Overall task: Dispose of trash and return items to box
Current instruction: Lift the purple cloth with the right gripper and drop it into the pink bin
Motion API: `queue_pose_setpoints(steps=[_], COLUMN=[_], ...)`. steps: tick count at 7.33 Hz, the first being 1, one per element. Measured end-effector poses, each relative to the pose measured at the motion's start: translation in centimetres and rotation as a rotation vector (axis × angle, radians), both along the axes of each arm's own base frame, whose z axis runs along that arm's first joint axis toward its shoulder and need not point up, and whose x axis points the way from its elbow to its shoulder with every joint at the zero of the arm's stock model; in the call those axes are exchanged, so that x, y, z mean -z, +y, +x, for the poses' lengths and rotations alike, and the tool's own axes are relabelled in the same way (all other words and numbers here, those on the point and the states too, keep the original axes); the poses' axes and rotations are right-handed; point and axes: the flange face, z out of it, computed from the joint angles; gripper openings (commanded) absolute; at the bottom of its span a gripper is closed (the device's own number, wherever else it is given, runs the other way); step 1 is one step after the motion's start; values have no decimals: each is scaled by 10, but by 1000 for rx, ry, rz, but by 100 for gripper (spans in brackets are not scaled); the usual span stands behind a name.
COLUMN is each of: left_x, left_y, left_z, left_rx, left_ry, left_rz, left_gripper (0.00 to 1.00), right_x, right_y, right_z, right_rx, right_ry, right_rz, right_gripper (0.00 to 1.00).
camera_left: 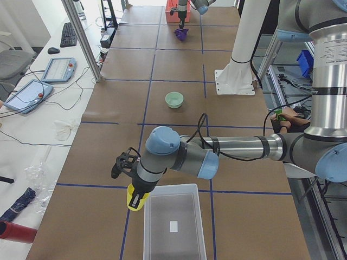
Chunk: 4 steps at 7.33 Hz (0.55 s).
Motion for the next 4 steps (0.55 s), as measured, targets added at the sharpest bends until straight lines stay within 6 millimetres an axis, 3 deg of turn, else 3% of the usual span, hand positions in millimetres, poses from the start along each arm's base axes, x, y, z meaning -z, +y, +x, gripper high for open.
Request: queue_pose_setpoints(steps=[2,4], left_x=[-33,-58], left_y=[0,18], left_z=[-4,2], left_rx=[-1,32], left_ry=[8,38], left_rz=[-57,-123], left_gripper=[0,0], right_x=[77,129], right_y=[-23,-49], right_z=[21,63], right_rx=[-55,-85], right_ry=[30,48], right_rz=[-31,-6], right_gripper=[0,0])
